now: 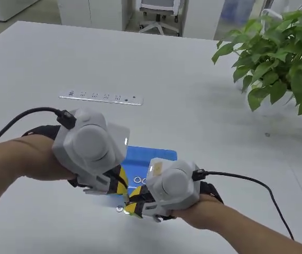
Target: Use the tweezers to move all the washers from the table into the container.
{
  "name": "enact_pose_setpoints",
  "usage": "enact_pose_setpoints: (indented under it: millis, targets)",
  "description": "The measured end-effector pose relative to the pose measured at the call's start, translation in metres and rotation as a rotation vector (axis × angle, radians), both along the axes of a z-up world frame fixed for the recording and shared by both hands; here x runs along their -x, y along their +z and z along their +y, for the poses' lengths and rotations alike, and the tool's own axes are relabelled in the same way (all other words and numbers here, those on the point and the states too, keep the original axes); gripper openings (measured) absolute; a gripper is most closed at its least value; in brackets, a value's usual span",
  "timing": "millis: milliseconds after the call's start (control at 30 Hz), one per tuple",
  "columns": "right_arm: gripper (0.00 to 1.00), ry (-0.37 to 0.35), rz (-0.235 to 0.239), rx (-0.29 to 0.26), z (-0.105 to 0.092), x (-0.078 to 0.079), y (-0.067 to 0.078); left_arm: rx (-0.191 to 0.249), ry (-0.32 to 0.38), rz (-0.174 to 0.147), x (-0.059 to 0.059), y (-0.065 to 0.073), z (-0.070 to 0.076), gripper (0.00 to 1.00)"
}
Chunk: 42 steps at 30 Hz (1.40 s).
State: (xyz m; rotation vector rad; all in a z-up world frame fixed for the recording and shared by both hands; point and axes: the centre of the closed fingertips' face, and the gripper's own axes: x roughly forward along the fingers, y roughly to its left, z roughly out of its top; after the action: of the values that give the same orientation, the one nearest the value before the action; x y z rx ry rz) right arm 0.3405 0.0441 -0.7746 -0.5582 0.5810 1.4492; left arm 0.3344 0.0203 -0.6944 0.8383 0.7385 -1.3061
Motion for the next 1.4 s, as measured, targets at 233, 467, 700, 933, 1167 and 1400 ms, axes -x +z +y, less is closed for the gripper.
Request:
enact_pose_setpoints:
  millis: [233, 467, 700, 933, 1167, 1400]
  targets:
    - [0.12, 0.01, 0.01, 0.01, 0.002, 0.003, -0.006, -0.003, 0.003, 0.01, 0.002, -0.005, 0.002, 0.05]
    - [0.12, 0.011, 0.023, 0.014, 0.002, 0.005, -0.01, -0.005, 0.004, 0.019, 0.002, -0.01, 0.003, 0.05]
    - [0.12, 0.01, 0.033, 0.019, 0.003, 0.005, -0.015, -0.009, 0.001, 0.026, 0.002, -0.014, 0.003, 0.05]
    - [0.12, 0.011, 0.039, 0.021, 0.003, 0.004, -0.018, -0.012, 0.001, 0.029, -0.001, -0.017, 0.003, 0.05]
    - [0.12, 0.017, 0.044, 0.028, 0.003, 0.004, -0.021, -0.013, 0.003, 0.038, -0.001, -0.021, 0.004, 0.05]
    - [0.12, 0.015, 0.044, 0.027, 0.003, 0.004, -0.022, -0.014, -0.002, 0.039, -0.001, -0.022, 0.003, 0.05]
